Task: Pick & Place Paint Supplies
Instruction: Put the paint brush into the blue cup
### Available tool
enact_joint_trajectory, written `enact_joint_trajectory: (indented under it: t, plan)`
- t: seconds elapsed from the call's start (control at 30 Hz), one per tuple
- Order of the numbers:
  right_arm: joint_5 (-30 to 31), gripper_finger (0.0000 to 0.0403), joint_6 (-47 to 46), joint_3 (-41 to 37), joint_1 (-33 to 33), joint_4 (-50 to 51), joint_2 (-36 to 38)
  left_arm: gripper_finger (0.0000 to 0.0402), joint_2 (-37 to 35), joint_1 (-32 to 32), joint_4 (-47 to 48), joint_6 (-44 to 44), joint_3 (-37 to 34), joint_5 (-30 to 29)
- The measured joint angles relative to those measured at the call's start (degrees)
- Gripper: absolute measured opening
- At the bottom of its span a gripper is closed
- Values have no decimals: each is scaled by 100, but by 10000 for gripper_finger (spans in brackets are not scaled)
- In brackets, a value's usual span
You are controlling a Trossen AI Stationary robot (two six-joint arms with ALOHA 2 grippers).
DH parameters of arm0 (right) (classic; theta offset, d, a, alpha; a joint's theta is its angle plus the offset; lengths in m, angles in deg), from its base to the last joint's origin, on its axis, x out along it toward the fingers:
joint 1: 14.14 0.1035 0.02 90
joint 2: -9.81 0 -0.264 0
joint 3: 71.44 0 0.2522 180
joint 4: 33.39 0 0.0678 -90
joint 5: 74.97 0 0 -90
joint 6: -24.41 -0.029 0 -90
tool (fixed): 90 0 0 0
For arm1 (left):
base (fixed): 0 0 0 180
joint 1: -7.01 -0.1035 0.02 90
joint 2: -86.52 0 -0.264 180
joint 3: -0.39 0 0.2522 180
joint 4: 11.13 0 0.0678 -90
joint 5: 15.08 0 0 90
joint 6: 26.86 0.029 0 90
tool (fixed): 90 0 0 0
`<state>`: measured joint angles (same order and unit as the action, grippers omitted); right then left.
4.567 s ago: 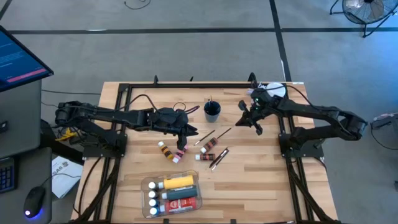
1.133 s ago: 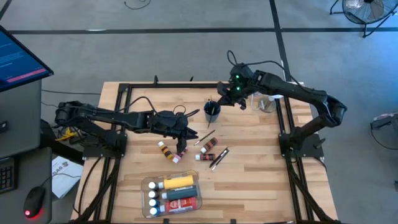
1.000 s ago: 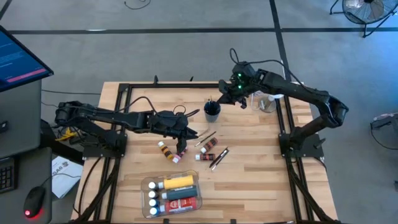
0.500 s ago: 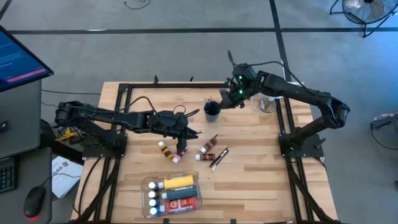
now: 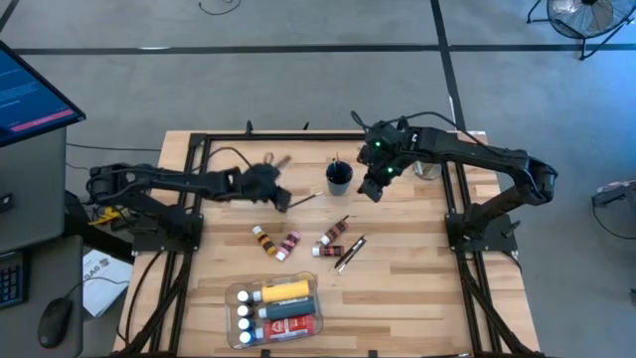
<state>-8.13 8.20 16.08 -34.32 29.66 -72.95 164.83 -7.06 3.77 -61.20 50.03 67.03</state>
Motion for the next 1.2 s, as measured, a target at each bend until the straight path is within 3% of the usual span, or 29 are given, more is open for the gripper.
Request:
enact_joint_trajectory:
  t: [0.2, 0.33, 0.47, 0.67, 1.03, 1.2]
  plan:
    - [72, 0, -810, 0, 169, -959, 0, 2, 402, -1362, -687, -42, -41, 688]
    - [59, 0, -1195, 0, 364, -1292, 0, 2, 1219, -1684, -803, 33, 393, 1189]
    - [76, 0, -1220, 0, 530, -1354, -2, 2, 2002, -1585, -722, 39, 713, 1680]
    - [76, 0, -1222, 0, 709, -1356, -2, 2, 2426, -1121, -822, -150, 859, 1566]
    - [251, 0, -970, 0, 732, -1293, -4, 2, 2195, -959, -646, -72, 817, 1494]
    - [272, 0, -898, 0, 713, -1293, -4, 2, 1917, -708, -752, 347, 840, 961]
